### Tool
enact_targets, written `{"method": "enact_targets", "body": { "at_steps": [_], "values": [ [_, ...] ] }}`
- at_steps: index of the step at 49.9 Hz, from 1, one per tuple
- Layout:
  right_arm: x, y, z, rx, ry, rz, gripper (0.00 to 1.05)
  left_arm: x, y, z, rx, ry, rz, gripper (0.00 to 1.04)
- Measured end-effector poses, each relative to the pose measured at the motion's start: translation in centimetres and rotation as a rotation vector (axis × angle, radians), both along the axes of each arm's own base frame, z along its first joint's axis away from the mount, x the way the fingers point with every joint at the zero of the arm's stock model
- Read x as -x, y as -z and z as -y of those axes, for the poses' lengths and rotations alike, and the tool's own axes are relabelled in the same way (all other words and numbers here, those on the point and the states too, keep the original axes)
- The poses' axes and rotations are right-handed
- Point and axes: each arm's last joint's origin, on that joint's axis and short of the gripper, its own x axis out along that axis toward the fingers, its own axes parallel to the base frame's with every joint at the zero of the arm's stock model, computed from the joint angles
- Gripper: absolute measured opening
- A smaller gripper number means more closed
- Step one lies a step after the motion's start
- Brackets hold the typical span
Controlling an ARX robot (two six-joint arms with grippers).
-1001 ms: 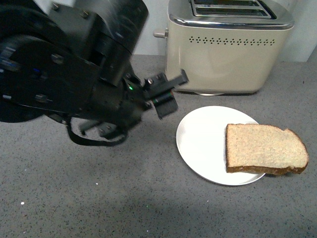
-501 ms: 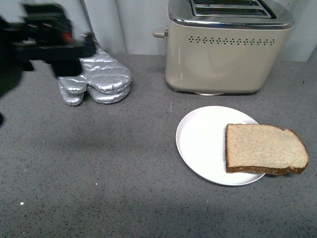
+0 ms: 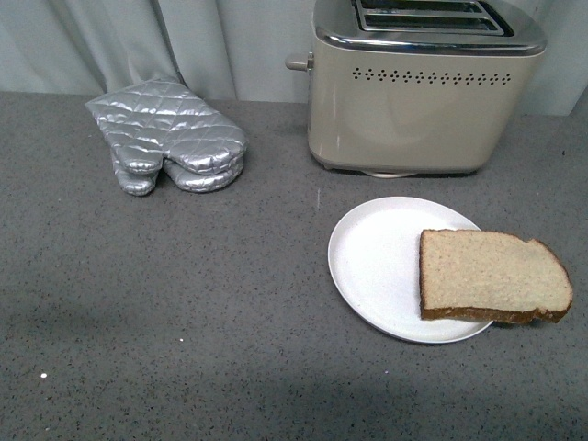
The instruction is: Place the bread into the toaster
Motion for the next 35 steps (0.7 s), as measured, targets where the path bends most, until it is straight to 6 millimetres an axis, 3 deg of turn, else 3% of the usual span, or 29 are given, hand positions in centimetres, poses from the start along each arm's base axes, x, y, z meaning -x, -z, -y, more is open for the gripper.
{"method": "enact_targets", "body": {
  "at_steps": [24,35],
  "values": [
    [0.0,0.0,0.0,0.000,0.000,0.000,0.95,3.7,-0.4,-2.9,0.000,-0.013,0.009,0.04],
    [0.0,0.0,0.0,0.000,0.000,0.000,0.95,4.6,-0.8,-3.0,0.000,-0.011,0.023,0.04]
  ]
}}
